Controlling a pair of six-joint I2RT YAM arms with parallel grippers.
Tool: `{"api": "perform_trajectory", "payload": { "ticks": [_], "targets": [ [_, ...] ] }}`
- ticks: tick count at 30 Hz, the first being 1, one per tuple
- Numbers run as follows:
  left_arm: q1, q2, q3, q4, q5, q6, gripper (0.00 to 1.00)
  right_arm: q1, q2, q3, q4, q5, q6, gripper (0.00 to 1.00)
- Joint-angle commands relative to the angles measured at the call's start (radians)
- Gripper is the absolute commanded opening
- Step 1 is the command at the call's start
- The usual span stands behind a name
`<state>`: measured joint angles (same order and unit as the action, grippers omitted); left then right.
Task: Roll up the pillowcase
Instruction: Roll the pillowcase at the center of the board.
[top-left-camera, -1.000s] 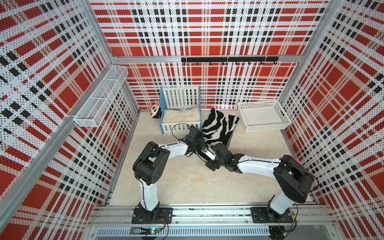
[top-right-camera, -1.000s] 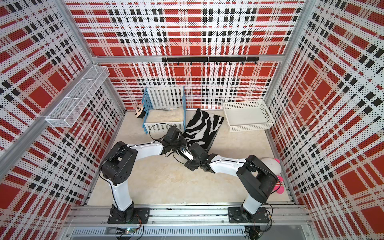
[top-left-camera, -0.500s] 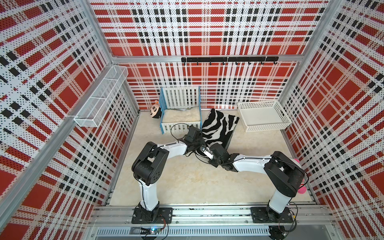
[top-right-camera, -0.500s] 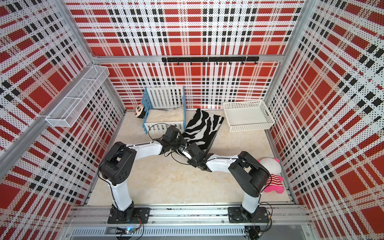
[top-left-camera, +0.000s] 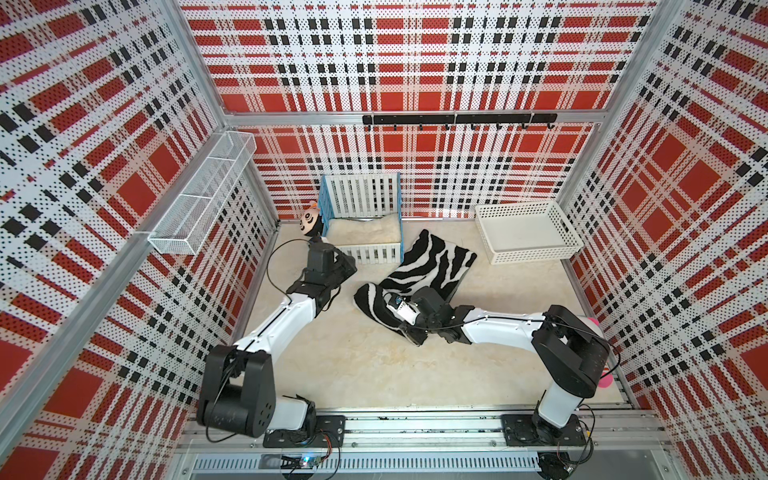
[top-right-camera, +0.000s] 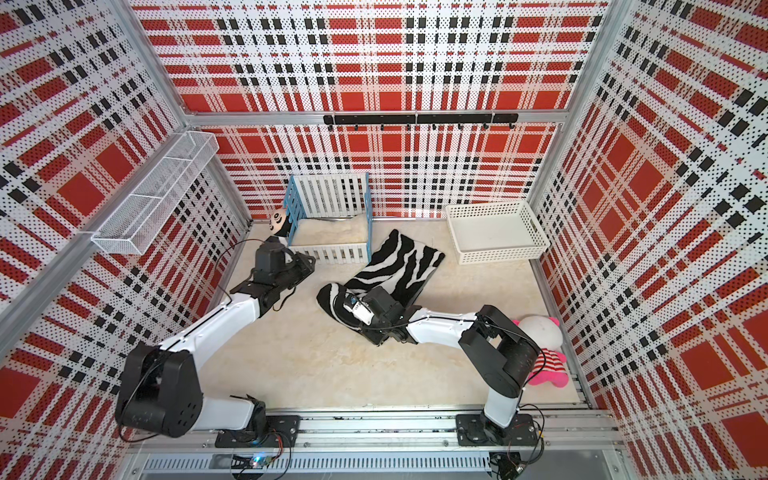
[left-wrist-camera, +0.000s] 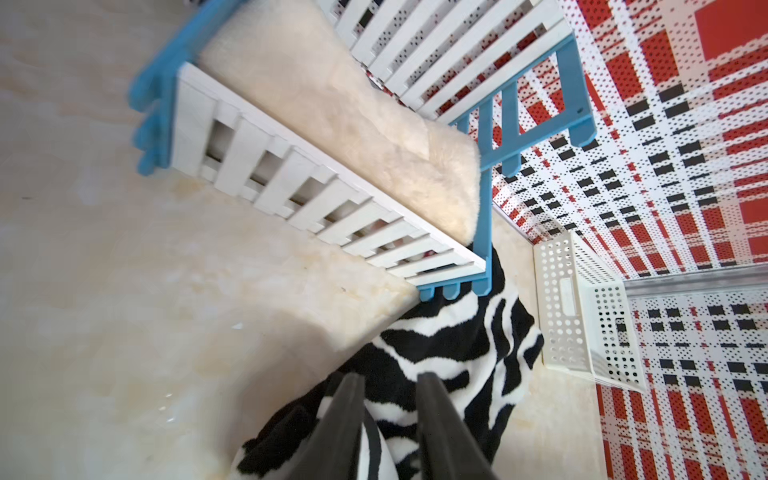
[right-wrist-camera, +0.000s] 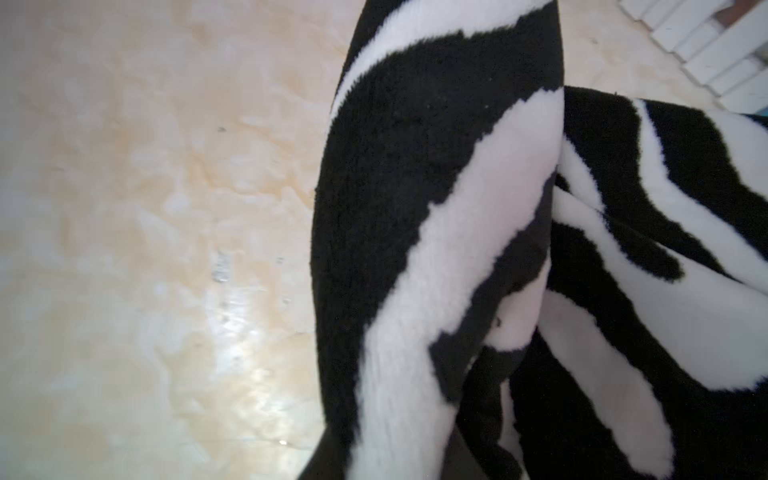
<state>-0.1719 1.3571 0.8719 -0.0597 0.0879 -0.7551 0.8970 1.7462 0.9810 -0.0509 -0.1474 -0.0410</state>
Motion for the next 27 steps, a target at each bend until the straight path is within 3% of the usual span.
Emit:
{"api": "perform_trajectory", "payload": {
  "ticks": [1,6,10,15,22,27],
  "targets": [
    [0.012,-0.071,-0.063,-0.057,-0.022,0.044,0.29,0.000,-0.009,-0.012,0.038,-0.148,0.153,0.17],
    [-0.026,-0.138,-0.118,-0.032,-0.058,0.051,0.29,-0.075,-0.017,-0.093,0.141,-0.294,0.302,0.17],
    [-0.169,-0.170,-0.170,0.049,-0.148,0.073,0.29,-0.167,-0.005,-0.163,0.266,-0.441,0.429,0.17],
    [-0.346,-0.187,-0.309,0.277,-0.245,0.091,0.29,-0.236,0.060,-0.156,0.321,-0.589,0.524,0.17],
    [-0.552,-0.153,-0.478,0.644,-0.434,0.234,0.29,-0.266,0.099,-0.121,0.291,-0.645,0.546,0.19],
    [-0.560,-0.069,-0.506,0.786,-0.428,0.255,0.30,-0.290,0.106,-0.136,0.314,-0.668,0.579,0.20]
  ]
}}
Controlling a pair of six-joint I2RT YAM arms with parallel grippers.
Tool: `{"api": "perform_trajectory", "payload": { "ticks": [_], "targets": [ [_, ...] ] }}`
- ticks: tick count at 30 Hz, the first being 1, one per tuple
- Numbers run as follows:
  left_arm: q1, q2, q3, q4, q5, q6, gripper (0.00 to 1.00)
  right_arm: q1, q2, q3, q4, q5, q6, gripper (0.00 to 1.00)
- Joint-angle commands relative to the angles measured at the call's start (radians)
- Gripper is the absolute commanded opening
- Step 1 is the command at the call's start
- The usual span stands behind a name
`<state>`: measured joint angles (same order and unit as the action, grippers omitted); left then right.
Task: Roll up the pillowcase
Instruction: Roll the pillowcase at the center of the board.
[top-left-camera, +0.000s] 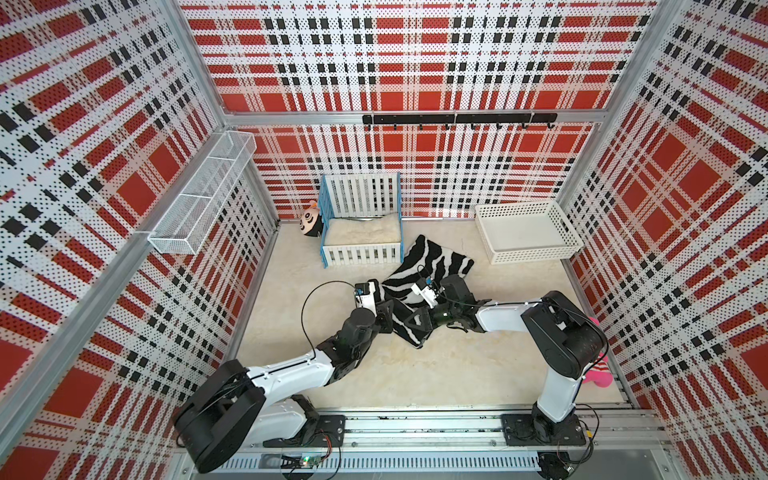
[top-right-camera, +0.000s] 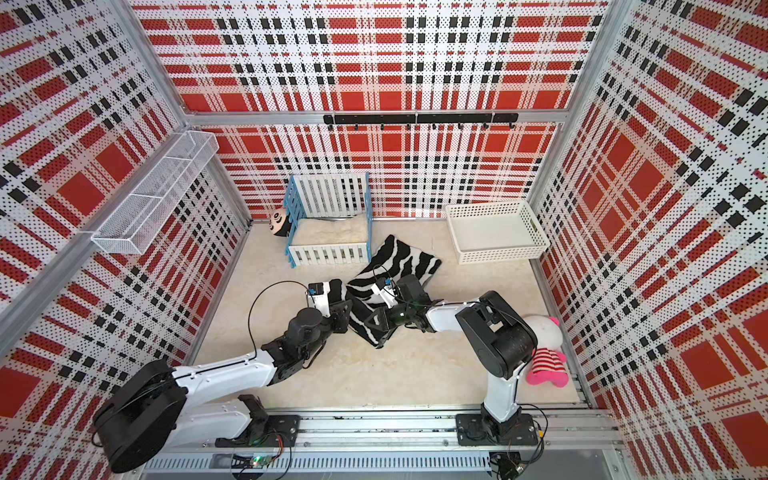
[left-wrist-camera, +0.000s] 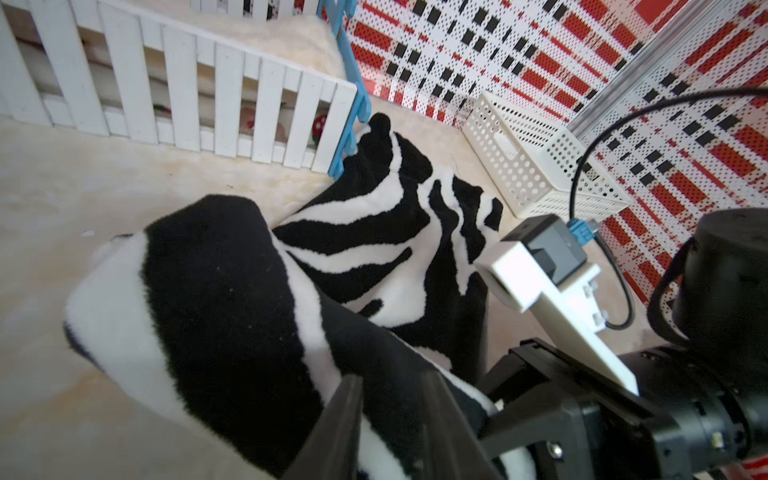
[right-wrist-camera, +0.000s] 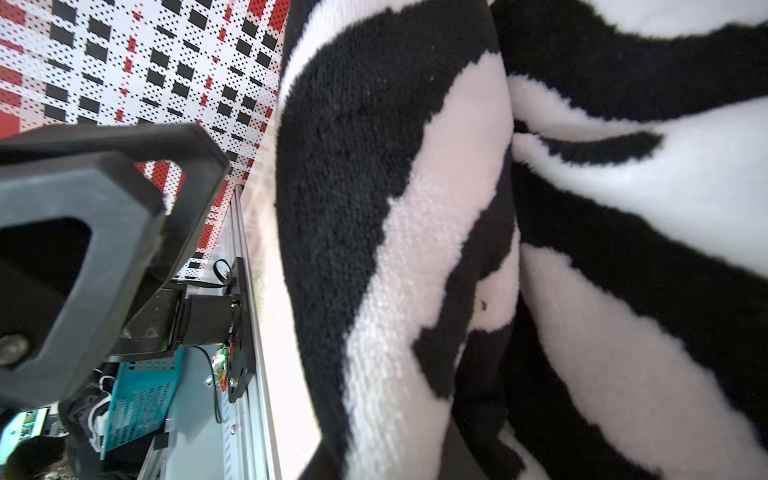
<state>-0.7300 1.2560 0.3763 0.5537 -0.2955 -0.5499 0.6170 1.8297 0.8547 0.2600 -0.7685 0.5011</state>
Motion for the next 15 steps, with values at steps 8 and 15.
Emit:
{"api": "perform_trajectory", "payload": {
  "ticks": [8,15],
  "targets": [
    [0.014,0.187,-0.001,0.332,0.097,0.086,0.30,-0.016,0.027,-0.016,0.000,-0.053,0.044,0.22],
    [0.049,0.258,-0.041,0.334,0.168,0.091,0.27,-0.023,0.017,0.009,-0.027,-0.032,0.031,0.44]
  ]
}}
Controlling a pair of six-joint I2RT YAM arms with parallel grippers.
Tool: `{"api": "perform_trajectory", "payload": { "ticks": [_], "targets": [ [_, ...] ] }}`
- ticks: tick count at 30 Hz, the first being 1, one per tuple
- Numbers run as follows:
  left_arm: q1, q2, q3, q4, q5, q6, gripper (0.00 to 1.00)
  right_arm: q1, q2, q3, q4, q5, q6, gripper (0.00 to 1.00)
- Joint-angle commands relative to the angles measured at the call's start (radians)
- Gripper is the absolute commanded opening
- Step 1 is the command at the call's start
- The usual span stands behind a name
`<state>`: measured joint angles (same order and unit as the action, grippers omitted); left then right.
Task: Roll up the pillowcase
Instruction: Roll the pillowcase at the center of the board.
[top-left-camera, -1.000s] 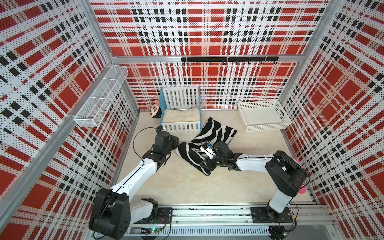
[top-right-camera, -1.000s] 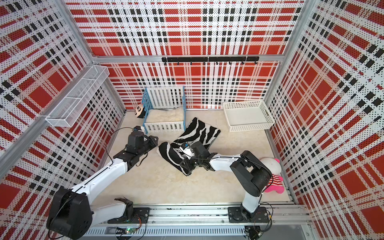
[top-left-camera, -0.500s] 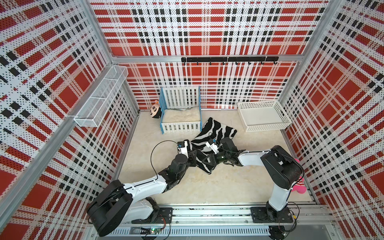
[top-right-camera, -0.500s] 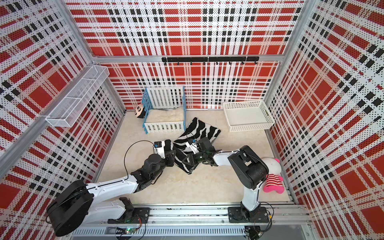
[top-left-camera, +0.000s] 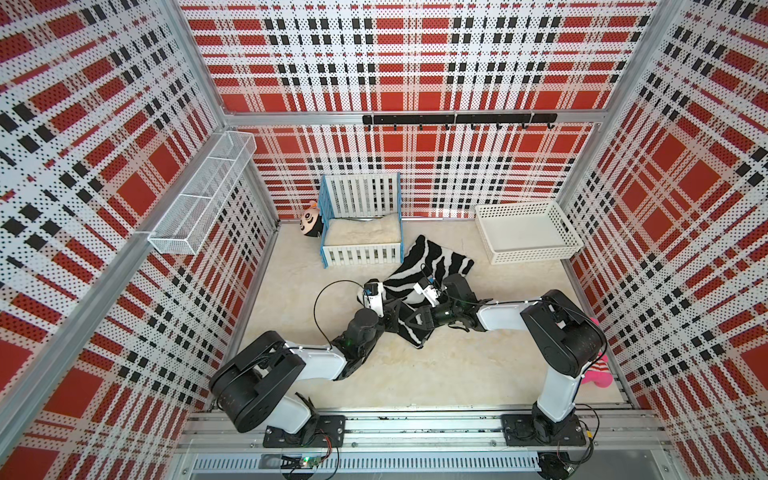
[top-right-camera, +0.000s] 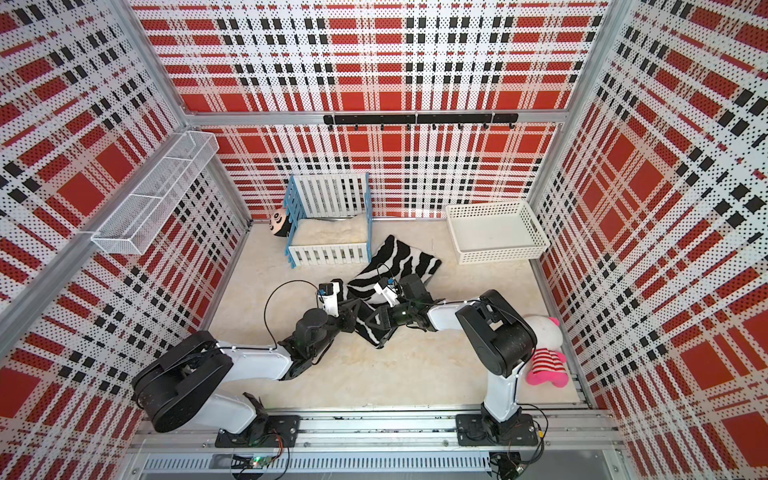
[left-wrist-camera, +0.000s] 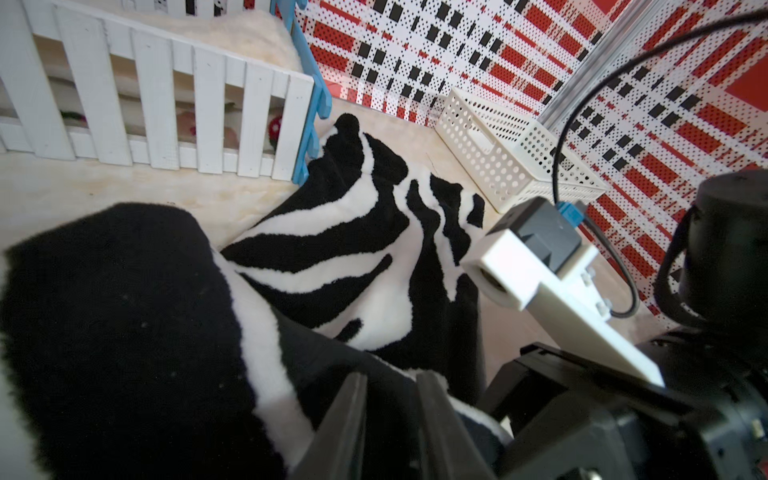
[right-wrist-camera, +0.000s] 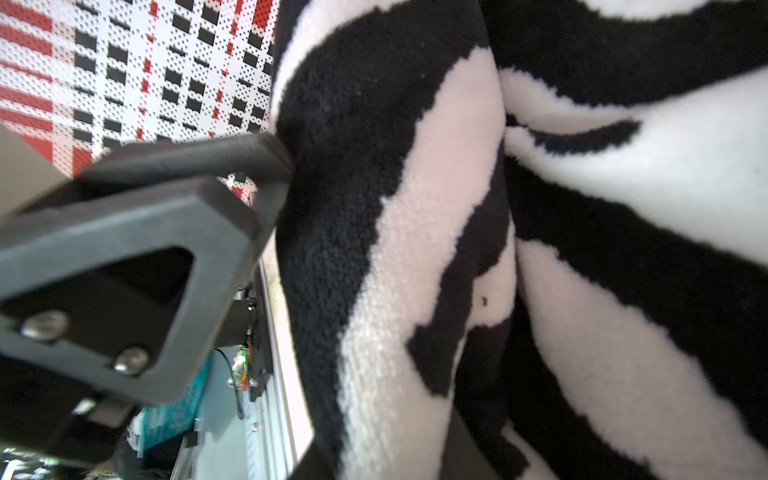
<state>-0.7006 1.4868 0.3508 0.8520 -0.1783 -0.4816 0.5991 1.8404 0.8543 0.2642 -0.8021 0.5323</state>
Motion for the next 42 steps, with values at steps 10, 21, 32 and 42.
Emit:
{"api": "perform_trajectory", "payload": {
  "ticks": [10,21,32,42],
  "targets": [
    [0.042,0.129,0.051,0.013,0.101,-0.003,0.28,-0.005,-0.230,0.051,-0.288,0.389,-0.156,1.00],
    [0.044,0.240,0.193,-0.078,0.115,-0.023,0.29,-0.088,-0.135,0.174,-0.408,0.566,-0.230,0.31],
    [0.051,0.407,0.430,-0.247,0.149,-0.025,0.28,0.003,-0.229,0.096,-0.357,0.650,-0.341,0.46],
    [0.075,0.457,0.544,-0.352,0.178,-0.031,0.29,0.053,-0.199,0.111,-0.438,0.749,-0.366,0.38]
  ]
}}
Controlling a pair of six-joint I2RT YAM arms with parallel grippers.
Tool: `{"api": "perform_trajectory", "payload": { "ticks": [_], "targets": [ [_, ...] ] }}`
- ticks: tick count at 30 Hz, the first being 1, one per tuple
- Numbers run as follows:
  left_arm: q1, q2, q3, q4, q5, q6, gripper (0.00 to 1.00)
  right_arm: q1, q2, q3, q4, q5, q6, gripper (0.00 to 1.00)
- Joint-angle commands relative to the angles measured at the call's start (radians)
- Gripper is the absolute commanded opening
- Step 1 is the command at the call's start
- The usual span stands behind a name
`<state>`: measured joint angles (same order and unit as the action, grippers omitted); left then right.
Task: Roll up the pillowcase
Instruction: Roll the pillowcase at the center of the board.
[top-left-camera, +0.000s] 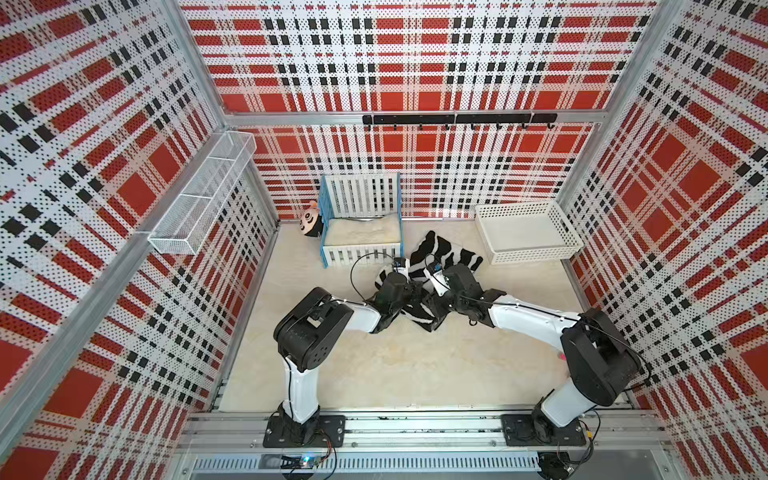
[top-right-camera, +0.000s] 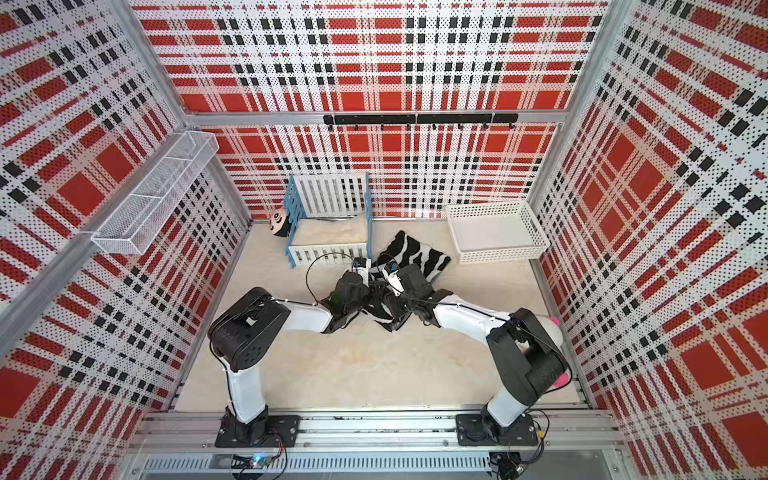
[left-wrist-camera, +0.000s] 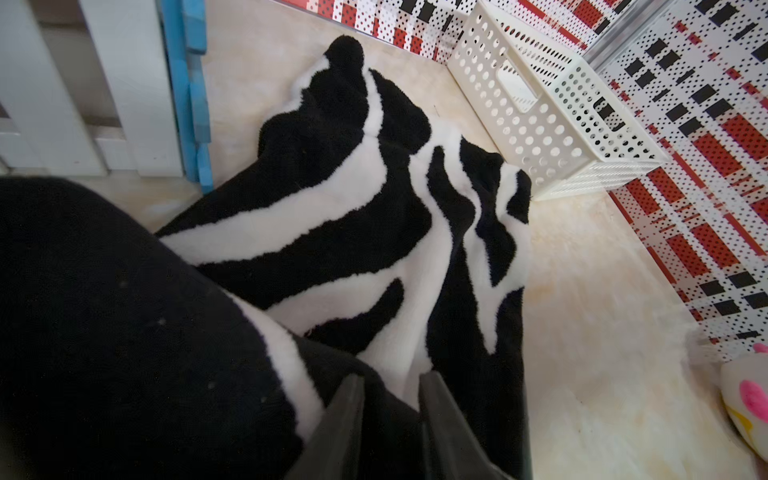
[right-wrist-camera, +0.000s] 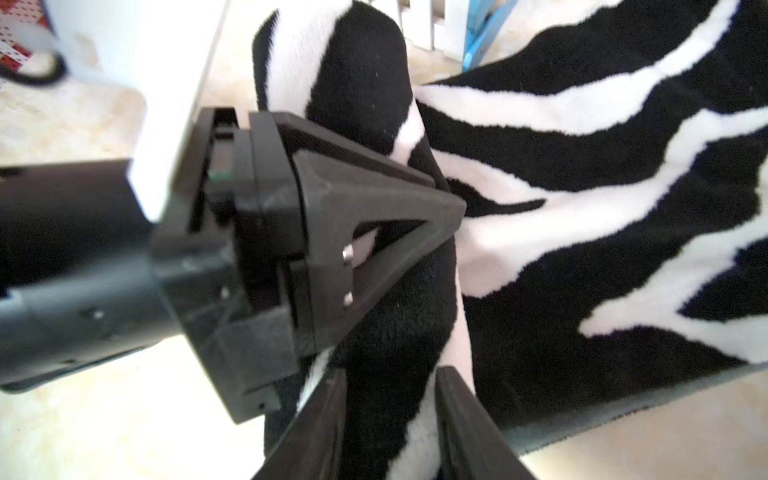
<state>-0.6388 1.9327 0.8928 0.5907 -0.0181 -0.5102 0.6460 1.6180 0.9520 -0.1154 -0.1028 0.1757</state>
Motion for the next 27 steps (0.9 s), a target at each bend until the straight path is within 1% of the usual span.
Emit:
{"api": "perform_trajectory", "payload": {
  "ticks": [1,4,7,9,12,16,19,21,23,27],
  "targets": [
    [0.016,-0.007,-0.002,-0.092,0.022,-0.005,0.29,-0.003,0.045,0.020,-0.068,0.051,0.000,0.36],
    [0.029,-0.094,-0.026,-0.091,0.036,-0.001,0.31,-0.046,0.092,0.027,-0.069,0.002,0.029,0.34],
    [0.030,-0.174,-0.063,-0.078,0.061,0.054,0.34,-0.060,0.101,0.027,-0.052,-0.034,0.032,0.33],
    [0.028,-0.198,-0.098,-0.039,0.083,0.088,0.35,-0.061,0.106,0.033,-0.047,-0.055,0.024,0.34],
    [0.036,-0.192,-0.154,0.018,0.116,0.112,0.36,-0.077,0.124,0.047,-0.052,-0.089,0.021,0.34],
    [0.029,-0.152,-0.204,0.106,0.091,0.148,0.36,-0.083,0.132,0.060,-0.055,-0.114,0.014,0.35],
    [0.024,-0.130,-0.213,0.119,0.089,0.172,0.36,-0.096,0.142,0.072,-0.065,-0.137,0.019,0.35],
    [0.012,-0.122,-0.217,0.124,0.060,0.190,0.35,-0.103,0.138,0.080,-0.059,-0.163,0.025,0.37],
    [0.011,-0.113,-0.213,0.124,0.050,0.185,0.35,-0.127,0.115,0.082,-0.026,-0.172,0.055,0.39],
    [0.016,-0.087,-0.195,0.121,0.057,0.157,0.35,-0.220,0.100,0.116,0.041,-0.187,0.110,0.41]
  ]
}}
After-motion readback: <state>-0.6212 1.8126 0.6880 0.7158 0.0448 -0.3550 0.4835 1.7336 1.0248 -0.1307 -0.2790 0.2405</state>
